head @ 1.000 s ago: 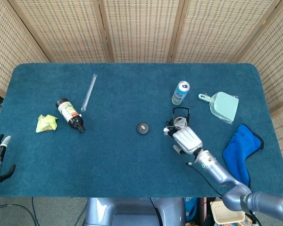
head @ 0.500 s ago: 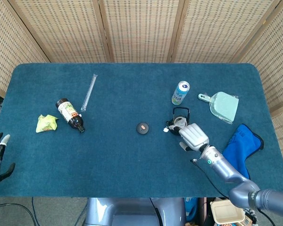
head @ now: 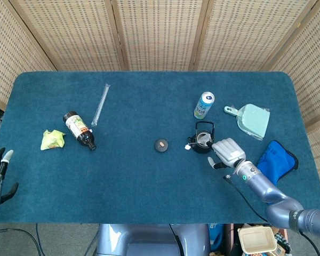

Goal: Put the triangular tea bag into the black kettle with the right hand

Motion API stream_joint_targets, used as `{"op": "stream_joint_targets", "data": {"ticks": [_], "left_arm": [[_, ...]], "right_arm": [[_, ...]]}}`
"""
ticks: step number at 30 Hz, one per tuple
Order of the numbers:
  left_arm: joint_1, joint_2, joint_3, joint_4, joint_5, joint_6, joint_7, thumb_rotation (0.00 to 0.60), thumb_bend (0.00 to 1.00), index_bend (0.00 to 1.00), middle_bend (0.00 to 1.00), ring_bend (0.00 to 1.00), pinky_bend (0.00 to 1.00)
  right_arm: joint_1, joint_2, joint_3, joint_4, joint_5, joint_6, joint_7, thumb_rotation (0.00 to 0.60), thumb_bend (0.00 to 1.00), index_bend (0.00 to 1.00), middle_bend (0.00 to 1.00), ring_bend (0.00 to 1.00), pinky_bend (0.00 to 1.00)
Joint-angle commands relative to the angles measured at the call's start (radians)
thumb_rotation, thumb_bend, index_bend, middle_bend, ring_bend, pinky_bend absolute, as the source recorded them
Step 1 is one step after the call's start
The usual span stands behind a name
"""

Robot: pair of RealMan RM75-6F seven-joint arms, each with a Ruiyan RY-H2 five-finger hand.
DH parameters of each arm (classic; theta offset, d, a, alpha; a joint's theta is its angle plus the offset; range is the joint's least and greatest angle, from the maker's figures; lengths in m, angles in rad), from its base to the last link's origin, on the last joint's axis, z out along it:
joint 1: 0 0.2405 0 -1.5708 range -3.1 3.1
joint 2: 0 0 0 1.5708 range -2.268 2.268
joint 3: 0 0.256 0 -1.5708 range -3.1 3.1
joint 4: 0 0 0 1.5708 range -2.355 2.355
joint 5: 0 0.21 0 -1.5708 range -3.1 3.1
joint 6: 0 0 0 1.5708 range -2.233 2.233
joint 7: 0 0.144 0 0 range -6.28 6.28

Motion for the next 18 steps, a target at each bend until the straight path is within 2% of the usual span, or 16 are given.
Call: {"op": "stream_joint_targets", "data": {"ticks": [1,18], "left_arm": [[0.0,0.0,0.001,-0.001,0.0,0.0,0.001,0.6,0.35,0.0,0.0,0.0,0.0],[0.001,-0.004,0.004,0.008,-0.007,-0.005,-0.005,0.6,0.35,0.0,0.0,0.0,0.0]], "right_arm": [[0.011,0.002,-0.004,0.008,0.013,-0.012,-0.005,0.345,0.74,0.12,0.99,0.95,0.92],[0.076,-0.03,-0.035,0.069,0.095,-0.072,-0.044,0.343,0.74,0.12,0.98,0.95,0.92]]}}
